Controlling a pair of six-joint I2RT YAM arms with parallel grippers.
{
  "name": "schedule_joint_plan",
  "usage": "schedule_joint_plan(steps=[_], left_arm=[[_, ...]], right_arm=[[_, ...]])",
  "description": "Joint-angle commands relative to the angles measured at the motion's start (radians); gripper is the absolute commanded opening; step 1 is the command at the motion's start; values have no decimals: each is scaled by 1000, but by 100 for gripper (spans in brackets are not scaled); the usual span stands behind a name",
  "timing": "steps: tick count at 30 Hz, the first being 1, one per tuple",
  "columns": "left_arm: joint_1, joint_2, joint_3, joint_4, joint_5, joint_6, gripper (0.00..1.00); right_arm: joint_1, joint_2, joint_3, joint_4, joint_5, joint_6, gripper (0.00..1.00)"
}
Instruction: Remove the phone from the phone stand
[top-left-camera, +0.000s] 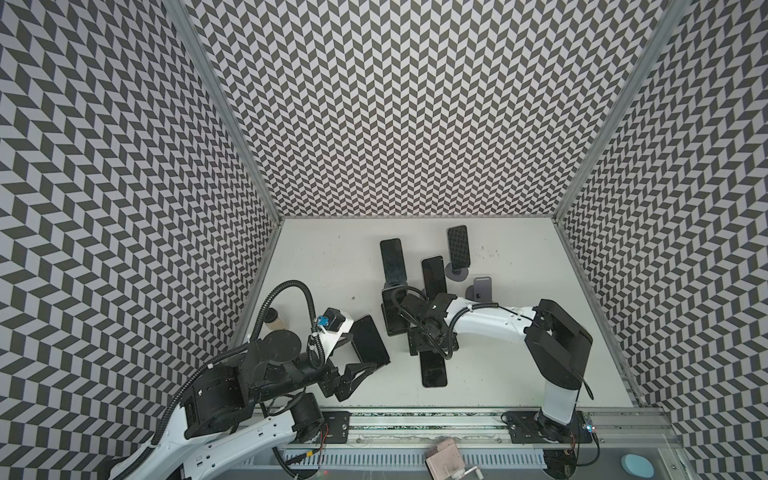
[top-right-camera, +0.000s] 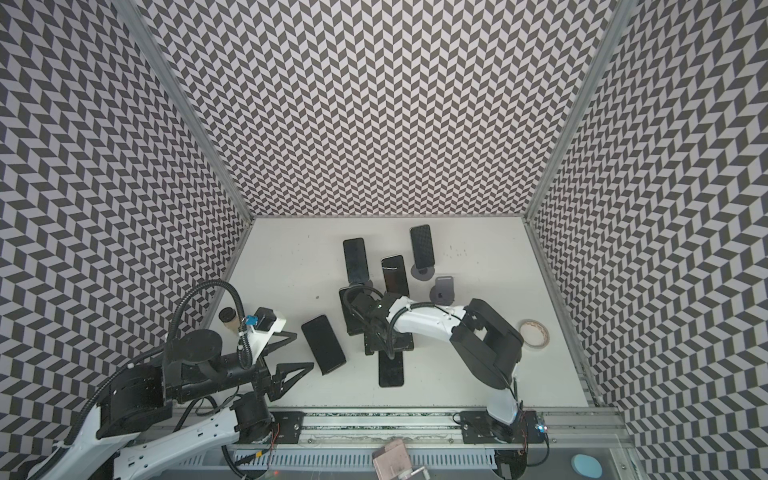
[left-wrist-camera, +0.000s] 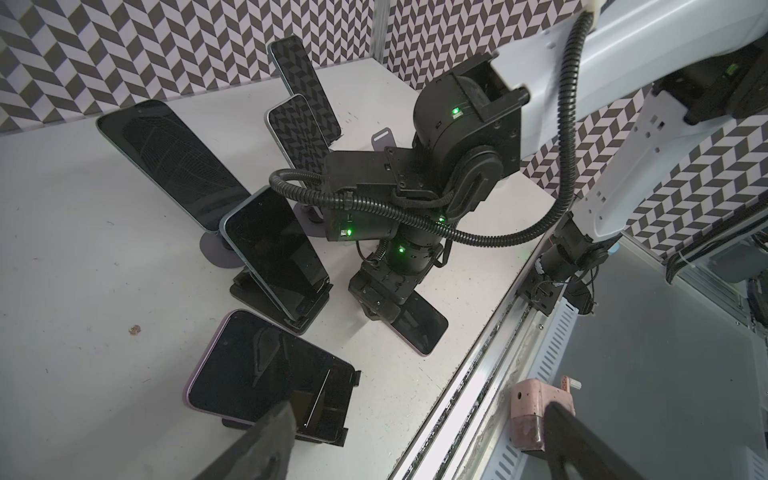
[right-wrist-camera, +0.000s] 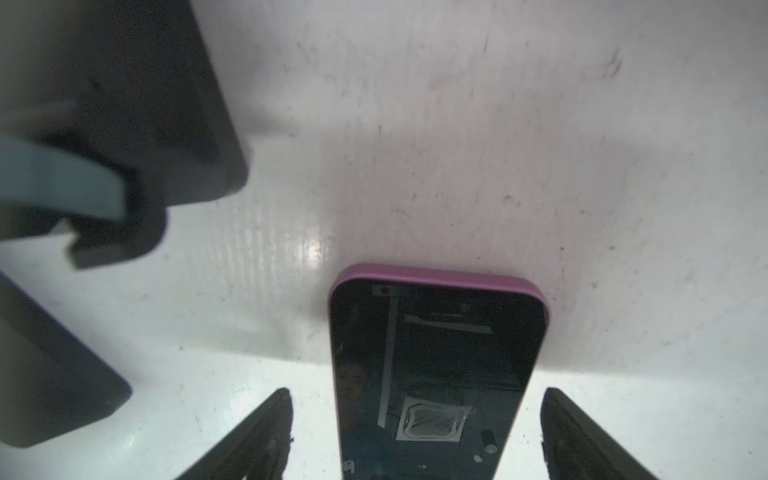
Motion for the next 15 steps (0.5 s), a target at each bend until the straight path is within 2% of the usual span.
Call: schedule_joint_plan(steps=[1, 9, 15], left_arm=[[-5, 42, 31, 32, -36, -35, 92], [-5, 152, 85, 53, -105, -52, 89], [-5, 251, 137, 90, -176, -43, 89]], right_arm=[[1, -78, -14, -21, 42, -29, 92], [-12, -214, -80, -8, 63, -80, 93], [-88, -347, -149, 2, 64, -158, 91]])
